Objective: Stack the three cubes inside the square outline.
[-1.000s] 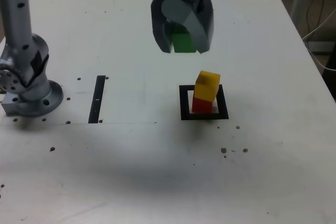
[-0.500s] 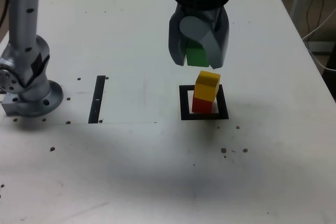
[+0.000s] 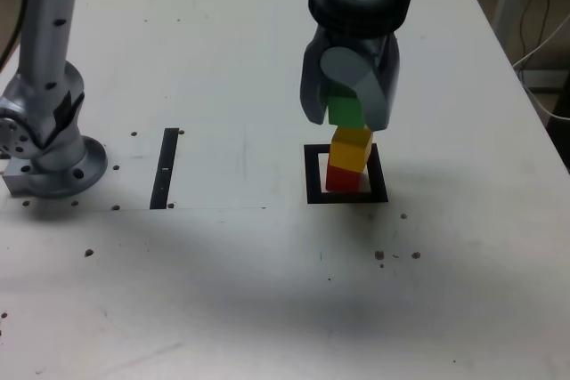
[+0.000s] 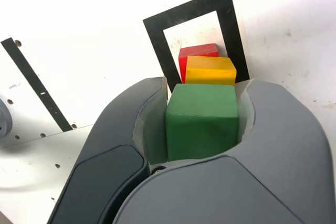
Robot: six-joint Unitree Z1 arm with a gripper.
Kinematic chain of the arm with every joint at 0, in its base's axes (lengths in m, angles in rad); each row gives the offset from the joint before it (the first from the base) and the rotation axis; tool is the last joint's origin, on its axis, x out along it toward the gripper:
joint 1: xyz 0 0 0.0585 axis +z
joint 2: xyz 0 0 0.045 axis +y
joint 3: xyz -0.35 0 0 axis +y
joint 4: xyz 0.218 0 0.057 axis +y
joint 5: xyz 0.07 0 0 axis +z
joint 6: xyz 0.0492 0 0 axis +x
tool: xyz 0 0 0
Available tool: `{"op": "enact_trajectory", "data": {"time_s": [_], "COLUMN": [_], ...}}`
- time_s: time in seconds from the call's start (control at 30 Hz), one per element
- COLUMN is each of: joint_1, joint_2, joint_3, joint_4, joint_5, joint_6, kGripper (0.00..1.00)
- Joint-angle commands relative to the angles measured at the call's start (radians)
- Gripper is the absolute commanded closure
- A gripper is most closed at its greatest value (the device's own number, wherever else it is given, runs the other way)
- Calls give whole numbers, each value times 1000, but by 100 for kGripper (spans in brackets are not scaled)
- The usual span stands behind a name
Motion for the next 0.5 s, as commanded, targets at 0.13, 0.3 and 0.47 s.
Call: {"op": "enact_trajectory", "data": {"time_s": [0.13,0.3,0.47], "joint_1": [0,0,0], "joint_2": [8,21,38], "joint_3": [9,14,16], "joint_4": [-11,-18,-28], "joint_5": [-5,-9,-13], "joint_6": [7,10,12], "kGripper": [77,74,74]}}
